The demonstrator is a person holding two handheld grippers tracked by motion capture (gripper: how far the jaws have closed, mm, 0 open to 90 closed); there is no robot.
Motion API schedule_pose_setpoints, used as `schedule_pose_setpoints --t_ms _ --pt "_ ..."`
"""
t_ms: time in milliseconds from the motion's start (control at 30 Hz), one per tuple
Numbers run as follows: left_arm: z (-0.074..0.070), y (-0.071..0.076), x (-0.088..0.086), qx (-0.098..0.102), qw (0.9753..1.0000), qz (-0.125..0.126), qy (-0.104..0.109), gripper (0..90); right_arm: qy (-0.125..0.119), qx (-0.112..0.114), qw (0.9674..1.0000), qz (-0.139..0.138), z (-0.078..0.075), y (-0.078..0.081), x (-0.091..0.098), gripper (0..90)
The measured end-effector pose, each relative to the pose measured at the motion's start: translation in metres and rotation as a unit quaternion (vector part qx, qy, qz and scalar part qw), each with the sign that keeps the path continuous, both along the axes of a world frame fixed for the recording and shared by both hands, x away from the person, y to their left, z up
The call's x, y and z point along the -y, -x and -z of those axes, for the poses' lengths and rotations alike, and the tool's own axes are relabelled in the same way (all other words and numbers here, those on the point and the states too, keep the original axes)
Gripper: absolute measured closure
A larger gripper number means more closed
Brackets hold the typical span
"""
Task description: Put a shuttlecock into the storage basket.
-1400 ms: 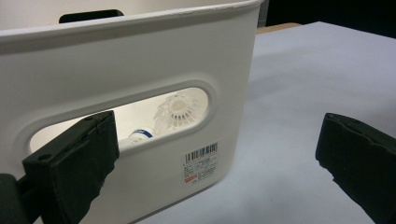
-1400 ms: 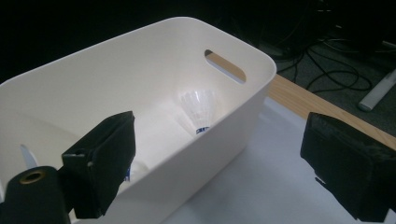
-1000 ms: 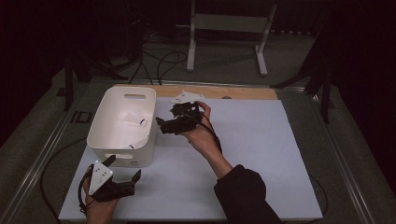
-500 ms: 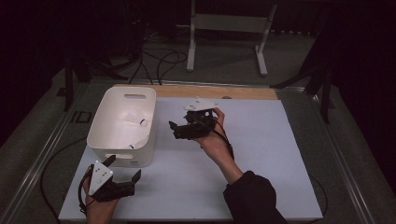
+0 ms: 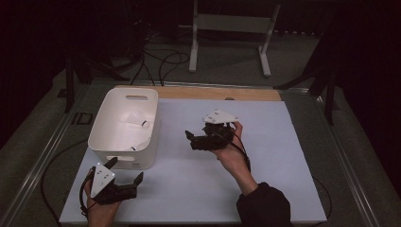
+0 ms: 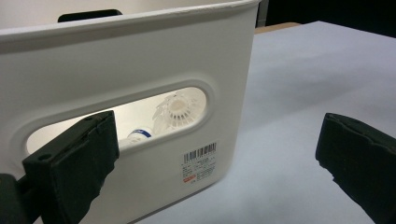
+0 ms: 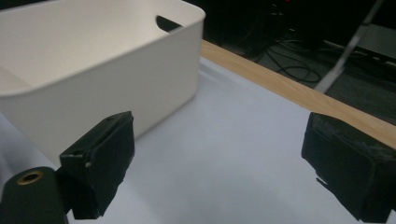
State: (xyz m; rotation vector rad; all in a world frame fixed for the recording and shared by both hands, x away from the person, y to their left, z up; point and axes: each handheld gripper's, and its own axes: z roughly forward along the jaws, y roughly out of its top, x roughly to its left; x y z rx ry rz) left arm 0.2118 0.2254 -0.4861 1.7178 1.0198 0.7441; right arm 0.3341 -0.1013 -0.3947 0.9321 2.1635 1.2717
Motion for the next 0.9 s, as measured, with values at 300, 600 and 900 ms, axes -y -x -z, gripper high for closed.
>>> schedule_pose_setpoints --t_ms 300,600,900 --pt "0.000 0.000 0.000 -0.002 1.0000 0.000 0.000 0.0 0.009 -0.015 0.9991 0.038 0.016 0.012 0.034 7.6" --pt "0.001 0.000 0.002 -0.004 1.0000 0.001 -0.002 0.0 0.024 0.006 0.9980 0.058 0.027 0.037 0.064 7.5" --pt "0.001 -0.001 0.001 -0.003 1.0000 -0.001 0.000 0.0 0.018 0.022 0.9966 0.077 0.040 0.054 0.090 7.5"
